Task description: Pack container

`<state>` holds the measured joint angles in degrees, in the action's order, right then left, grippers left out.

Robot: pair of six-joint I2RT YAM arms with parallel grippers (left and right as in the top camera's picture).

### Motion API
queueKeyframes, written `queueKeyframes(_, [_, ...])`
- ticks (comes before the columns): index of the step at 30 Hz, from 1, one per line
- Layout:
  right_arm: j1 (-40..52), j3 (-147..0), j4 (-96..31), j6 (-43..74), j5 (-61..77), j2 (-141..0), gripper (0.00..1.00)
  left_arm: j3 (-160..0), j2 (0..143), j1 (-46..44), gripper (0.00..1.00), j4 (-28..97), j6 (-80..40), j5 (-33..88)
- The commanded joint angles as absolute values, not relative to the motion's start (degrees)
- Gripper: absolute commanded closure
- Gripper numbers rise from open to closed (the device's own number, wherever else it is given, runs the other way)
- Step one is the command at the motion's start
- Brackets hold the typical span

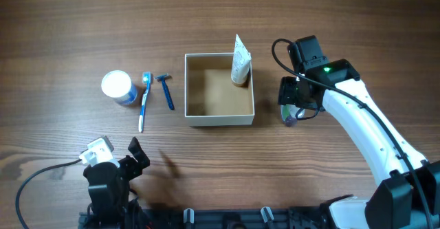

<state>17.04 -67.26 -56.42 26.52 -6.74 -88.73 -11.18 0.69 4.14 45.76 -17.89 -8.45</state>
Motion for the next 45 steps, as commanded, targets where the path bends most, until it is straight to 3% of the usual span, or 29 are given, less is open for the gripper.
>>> queueKeyframes(1, [17.0, -67.0, -56.4, 26.8, -8.6, -88.8, 0.43, -10.5, 0.2, 4.3, 0.0, 45.6, -17.1, -8.0])
queueKeyframes(4, [17.0, -67.0, -56.7, 26.7, -8.6, -87.8, 0.55, -10.5, 0.2, 4.3, 0.0, 45.6, -17.1, -8.0])
queueKeyframes(11, [17.0, -67.8, -57.7, 25.4, -8.6, -81.2, 0.59, -10.5, 0.2, 4.3, 0.0, 45.6, -17.1, -7.9])
queueKeyframes(16, [17.0, -70.8, -61.0, 25.3, -7.5, -73.1, 0.69, -10.5, 0.2, 4.3, 0.0, 45.6, -17.1, -7.9])
queueKeyframes(26, [24.4, -74.0, -57.1, 19.2, 4.4, -59.3, 0.7, -10.5, 0.2, 4.3, 0.0, 45.6, -17.2, -8.0])
queueKeyframes(35, [33.8, -74.0, -43.0, 19.3, 1.9, -67.6, 0.75, -10.5, 0.2, 4.3, 0.0, 45.6, -17.1, -7.9])
queueKeyframes(45, [34.3, -74.0, -36.2, 19.7, -3.3, -85.6, 0.76, -10.5, 0.2, 4.3, 0.0, 45.6, -17.2, -8.0])
